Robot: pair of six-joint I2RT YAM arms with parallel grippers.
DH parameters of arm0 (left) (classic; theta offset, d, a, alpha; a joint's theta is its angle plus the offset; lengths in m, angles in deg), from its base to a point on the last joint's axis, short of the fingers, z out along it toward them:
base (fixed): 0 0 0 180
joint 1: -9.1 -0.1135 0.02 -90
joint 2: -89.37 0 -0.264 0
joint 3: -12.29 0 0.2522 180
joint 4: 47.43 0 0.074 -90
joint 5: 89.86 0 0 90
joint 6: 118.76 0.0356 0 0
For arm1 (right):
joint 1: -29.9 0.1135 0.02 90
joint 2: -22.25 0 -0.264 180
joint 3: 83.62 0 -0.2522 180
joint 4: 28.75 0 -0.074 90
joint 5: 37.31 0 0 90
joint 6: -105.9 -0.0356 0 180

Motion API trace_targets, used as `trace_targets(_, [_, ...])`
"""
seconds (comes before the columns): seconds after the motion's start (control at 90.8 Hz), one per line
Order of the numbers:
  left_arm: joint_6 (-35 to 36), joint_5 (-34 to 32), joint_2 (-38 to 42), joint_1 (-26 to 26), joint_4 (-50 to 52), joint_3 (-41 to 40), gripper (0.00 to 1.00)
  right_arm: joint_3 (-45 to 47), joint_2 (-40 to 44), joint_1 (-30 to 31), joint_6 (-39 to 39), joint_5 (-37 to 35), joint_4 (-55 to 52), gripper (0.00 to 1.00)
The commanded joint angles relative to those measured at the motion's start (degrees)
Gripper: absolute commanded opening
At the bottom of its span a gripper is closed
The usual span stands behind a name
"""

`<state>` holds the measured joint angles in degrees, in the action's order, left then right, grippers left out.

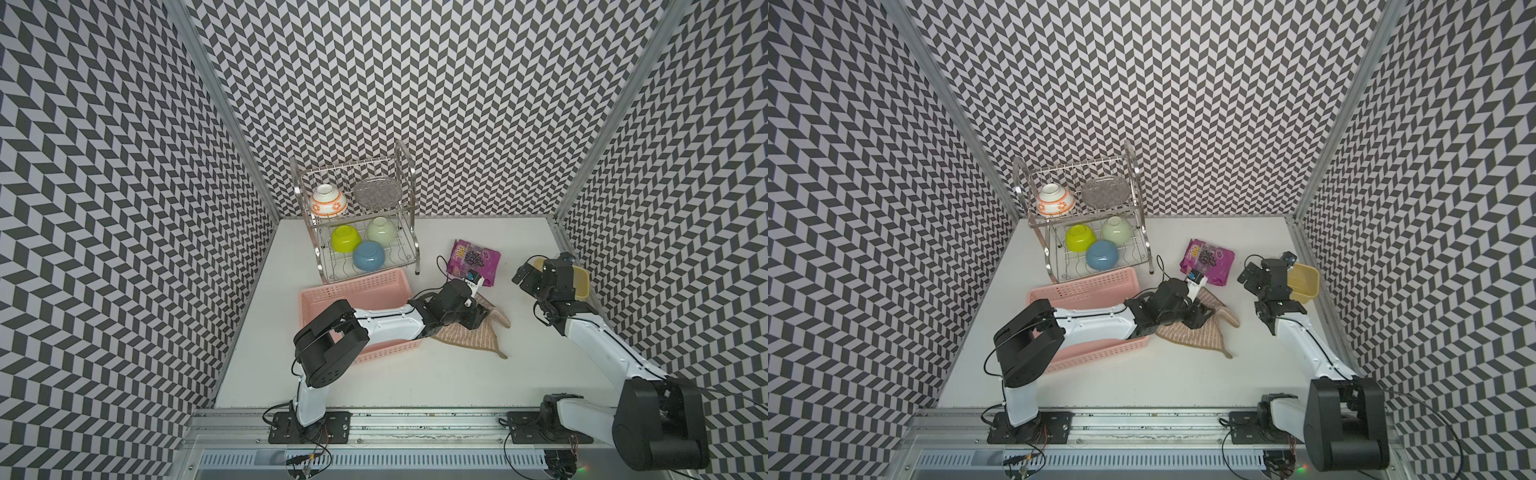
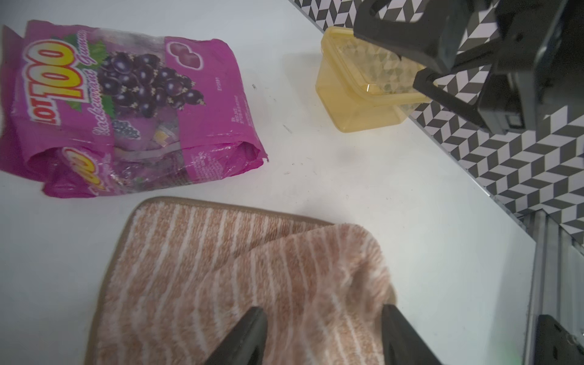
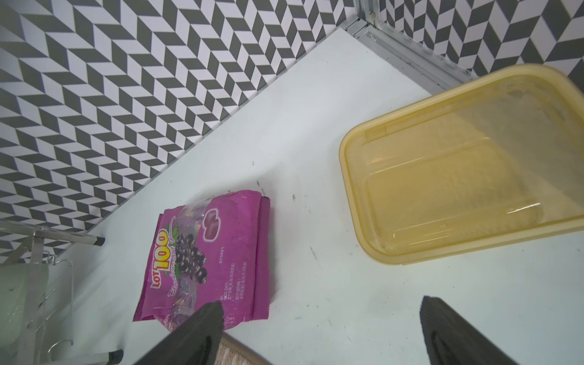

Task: Fold the square dishcloth
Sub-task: Place the cleaning item at the center of the board, then adjust the cleaning item at the center of the board.

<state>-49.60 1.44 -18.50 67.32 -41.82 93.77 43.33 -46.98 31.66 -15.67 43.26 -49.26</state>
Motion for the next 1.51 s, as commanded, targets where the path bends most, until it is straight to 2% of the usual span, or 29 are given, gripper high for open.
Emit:
trace_targets(0.0, [-0.7,-4.5,6.1,0.4,-2.9,-3.5,0.61,-1.6,1.9,1.5,-0.1,3.9,-1.6,1.0])
trace_targets(0.132, [-1.6,-8.7,9.4,0.3,-1.8,-8.4,0.59,-1.8,3.5,3.9,0.5,5.1,-4.9,1.0])
trace_targets(0.22, [-2.0,-10.6,9.1,0.3,0.2,-9.8,0.52,-1.7,4.5,4.8,0.9,6.3,-7.2,0.97])
trace_targets(0.319, [-2.3,-10.9,8.4,0.3,0.5,-11.3,0.44,-1.1,5.5,5.2,0.9,6.8,-9.9,0.95])
trace_targets(0.529, [-2.3,-10.5,6.7,0.3,1.2,-11.6,0.38,1.0,6.2,5.3,0.7,9.2,-11.9,0.87])
trace_targets(0.815, [-2.3,-13.1,5.3,0.2,4.0,-11.5,0.33,3.2,5.1,5.3,1.0,10.4,-10.2,0.86])
trace_targets(0.859, [-3.9,-13.8,5.2,0.2,5.0,-11.7,0.31,3.1,4.9,5.3,1.0,10.4,-10.2,0.86])
trace_targets(1.168, [-6.9,-16.2,8.6,-0.8,7.7,-16.8,0.31,2.9,5.0,6.1,0.9,9.8,-12.4,0.84])
trace_targets(1.366, [-7.3,-18.3,10.9,-2.4,9.3,-19.6,0.3,3.3,4.5,9.1,0.3,9.4,-14.6,0.8])
trace_targets(1.498, [-6.6,-17.7,12.2,-2.8,9.0,-20.5,0.3,3.1,4.3,14.2,-0.7,9.0,-17.1,0.77])
